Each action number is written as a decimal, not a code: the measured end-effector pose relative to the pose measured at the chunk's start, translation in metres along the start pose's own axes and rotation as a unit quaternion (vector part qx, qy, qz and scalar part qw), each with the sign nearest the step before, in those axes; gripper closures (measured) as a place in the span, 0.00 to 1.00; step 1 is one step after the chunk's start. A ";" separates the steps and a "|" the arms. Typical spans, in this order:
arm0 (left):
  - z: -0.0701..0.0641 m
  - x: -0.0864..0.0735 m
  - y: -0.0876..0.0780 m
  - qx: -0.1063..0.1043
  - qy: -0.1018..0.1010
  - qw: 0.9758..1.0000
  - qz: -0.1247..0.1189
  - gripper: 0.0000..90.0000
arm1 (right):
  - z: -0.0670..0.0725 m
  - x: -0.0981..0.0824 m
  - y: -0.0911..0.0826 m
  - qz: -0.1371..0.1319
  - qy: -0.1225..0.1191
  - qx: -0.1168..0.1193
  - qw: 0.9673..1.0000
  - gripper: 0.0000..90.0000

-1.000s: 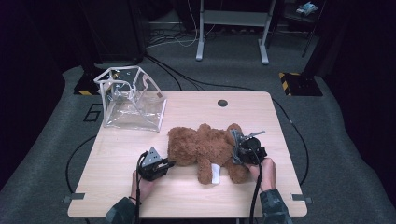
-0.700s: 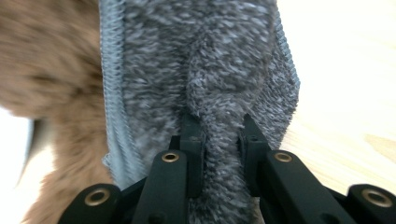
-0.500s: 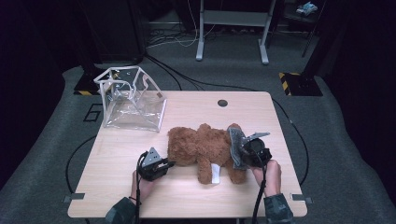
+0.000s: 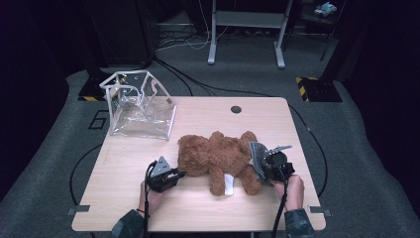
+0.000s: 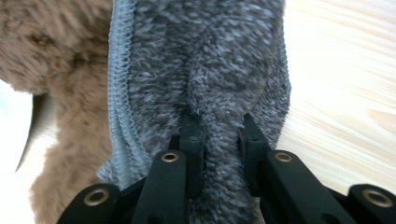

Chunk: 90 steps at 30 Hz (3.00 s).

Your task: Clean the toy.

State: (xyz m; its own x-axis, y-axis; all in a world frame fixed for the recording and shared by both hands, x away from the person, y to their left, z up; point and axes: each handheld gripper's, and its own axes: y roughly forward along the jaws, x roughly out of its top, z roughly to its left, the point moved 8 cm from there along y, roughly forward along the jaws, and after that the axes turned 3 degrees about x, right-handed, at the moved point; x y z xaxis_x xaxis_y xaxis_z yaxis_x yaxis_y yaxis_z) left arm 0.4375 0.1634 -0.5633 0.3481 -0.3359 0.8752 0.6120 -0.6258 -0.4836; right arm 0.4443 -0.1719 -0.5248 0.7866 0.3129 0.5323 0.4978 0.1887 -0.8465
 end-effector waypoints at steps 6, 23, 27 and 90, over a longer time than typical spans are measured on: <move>0.000 0.000 0.000 0.001 0.001 1.000 0.001 0.85 | 0.016 0.007 -0.031 -0.042 -0.011 0.023 0.999 0.85; 0.000 0.000 0.000 -0.001 -0.001 1.000 0.000 0.85 | 0.032 -0.001 0.005 -0.015 -0.036 0.017 0.999 0.85; 0.000 0.000 -0.001 -0.001 0.000 1.000 0.002 0.85 | 0.028 -0.001 -0.009 -0.024 -0.032 0.005 0.999 0.85; -0.002 -0.001 0.002 0.002 0.007 1.000 0.010 0.86 | 0.101 0.035 -0.016 -0.090 -0.110 0.042 0.989 0.86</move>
State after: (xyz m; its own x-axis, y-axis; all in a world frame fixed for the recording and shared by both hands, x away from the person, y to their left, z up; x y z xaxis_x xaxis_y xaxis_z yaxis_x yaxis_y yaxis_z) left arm 0.4372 0.1607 -0.5652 0.3494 -0.3581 0.8659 0.6078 -0.6167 -0.5003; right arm 0.4270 -0.0696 -0.4938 0.5852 0.4604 0.6675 0.5834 0.3327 -0.7409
